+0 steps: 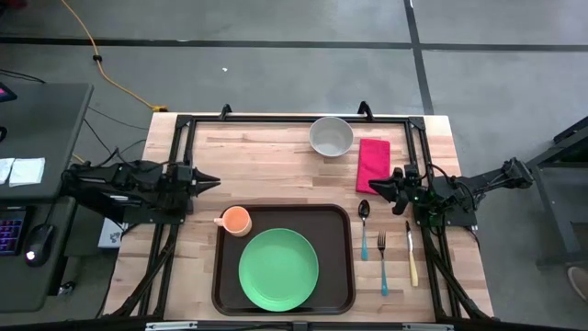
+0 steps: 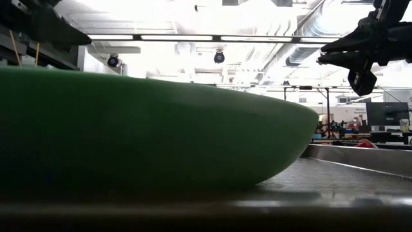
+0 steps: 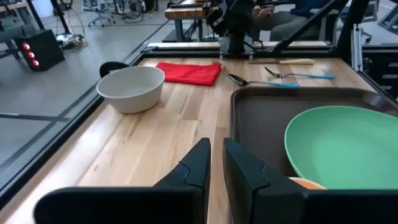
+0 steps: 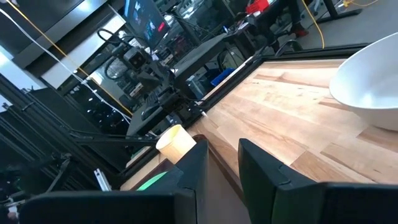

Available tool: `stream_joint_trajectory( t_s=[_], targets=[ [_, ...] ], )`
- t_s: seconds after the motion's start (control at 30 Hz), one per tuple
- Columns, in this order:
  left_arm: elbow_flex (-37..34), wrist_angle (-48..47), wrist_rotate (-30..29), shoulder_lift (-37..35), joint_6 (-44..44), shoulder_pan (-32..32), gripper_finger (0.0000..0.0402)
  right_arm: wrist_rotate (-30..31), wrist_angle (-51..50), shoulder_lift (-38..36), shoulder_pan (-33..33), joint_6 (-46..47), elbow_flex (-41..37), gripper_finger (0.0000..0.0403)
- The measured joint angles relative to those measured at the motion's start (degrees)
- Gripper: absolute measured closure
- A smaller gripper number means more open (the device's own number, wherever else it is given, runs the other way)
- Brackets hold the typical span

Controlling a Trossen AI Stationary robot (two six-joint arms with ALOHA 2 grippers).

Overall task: Set up tray
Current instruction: Put the gray bowl on the green plate

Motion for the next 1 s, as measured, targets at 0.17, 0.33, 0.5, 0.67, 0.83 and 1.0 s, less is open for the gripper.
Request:
stream_joint_trajectory(
  t_s=[0.17, 0.33, 0.5, 0.67, 0.83, 1.0],
  targets=[
    [-1.7, 0.2, 0.1, 0.0, -1.4, 0.0, 0.0328, 0.7, 0.7, 0.0, 0.0, -0.2, 0.0, 0.0336],
    [-3.5, 3.4, 1.5, 0.0, -1.6, 0.0, 0.0328, 3.7, 3.8, 0.0, 0.0, -3.6, 0.0, 0.0336],
    [-6.1, 6.2, 1.9, 0.0, -2.3, 0.0, 0.0328, 4.6, 7.1, 0.0, 0.0, -7.7, 0.0, 0.0336],
    [-8.2, 7.3, 2.8, -1.0, -2.8, 0.0, 0.0328, 4.6, 9.0, 0.0, 0.0, -9.0, 0.0, 0.0336],
    [-10.2, 9.1, 3.1, -4.0, -2.7, 0.0, 0.0328, 4.6, 9.2, 0.0, 0.0, -8.8, 0.0, 0.0336],
    [-12.9, 10.4, 3.4, -6.9, -3.5, 0.0, 0.0328, 5.6, 8.9, 0.0, 0.0, -8.8, 0.2, 0.0336]
  ],
)
